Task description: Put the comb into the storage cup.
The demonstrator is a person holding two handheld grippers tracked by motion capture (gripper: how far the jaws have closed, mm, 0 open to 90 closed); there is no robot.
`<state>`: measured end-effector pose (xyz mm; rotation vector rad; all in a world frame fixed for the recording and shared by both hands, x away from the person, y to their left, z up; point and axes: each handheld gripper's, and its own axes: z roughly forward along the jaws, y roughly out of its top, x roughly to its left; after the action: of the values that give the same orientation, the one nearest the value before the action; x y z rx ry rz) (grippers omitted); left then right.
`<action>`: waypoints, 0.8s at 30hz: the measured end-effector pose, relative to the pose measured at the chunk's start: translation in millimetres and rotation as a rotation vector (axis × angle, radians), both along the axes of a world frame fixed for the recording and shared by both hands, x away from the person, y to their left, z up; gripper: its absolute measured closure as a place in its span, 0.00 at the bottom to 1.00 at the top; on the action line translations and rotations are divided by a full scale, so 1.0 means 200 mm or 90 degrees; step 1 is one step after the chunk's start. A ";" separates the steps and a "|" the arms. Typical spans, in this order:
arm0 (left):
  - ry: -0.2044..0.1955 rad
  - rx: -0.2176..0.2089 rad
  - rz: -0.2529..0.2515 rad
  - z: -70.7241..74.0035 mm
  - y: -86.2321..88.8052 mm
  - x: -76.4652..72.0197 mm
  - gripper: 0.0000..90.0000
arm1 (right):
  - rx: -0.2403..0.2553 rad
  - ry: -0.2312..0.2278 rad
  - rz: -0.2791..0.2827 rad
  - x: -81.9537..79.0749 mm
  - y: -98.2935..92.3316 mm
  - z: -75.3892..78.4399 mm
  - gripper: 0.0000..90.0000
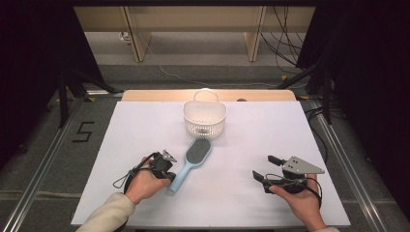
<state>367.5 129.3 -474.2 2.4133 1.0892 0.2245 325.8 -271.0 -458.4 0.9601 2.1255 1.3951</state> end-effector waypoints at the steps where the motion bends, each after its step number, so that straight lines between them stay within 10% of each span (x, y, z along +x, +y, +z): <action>1: 0.001 -0.001 0.000 0.00 0.00 0.00 1.00 | 0.000 0.000 0.000 0.00 0.00 0.00 0.22; 14: -0.003 -0.015 0.012 0.01 0.02 0.01 0.92 | 0.001 0.000 0.001 0.00 0.00 0.00 0.22; 19: -0.047 -0.028 0.039 0.06 0.06 0.02 0.81 | 0.001 0.000 0.001 0.00 0.00 0.00 0.22; 24: -0.114 -0.108 0.049 0.12 0.08 0.04 0.48 | 0.000 -0.001 0.000 0.00 0.00 0.00 0.22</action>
<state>375.2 144.6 -450.6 2.1589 1.0755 0.3535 326.0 -271.1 -458.5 0.9594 2.1245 1.3962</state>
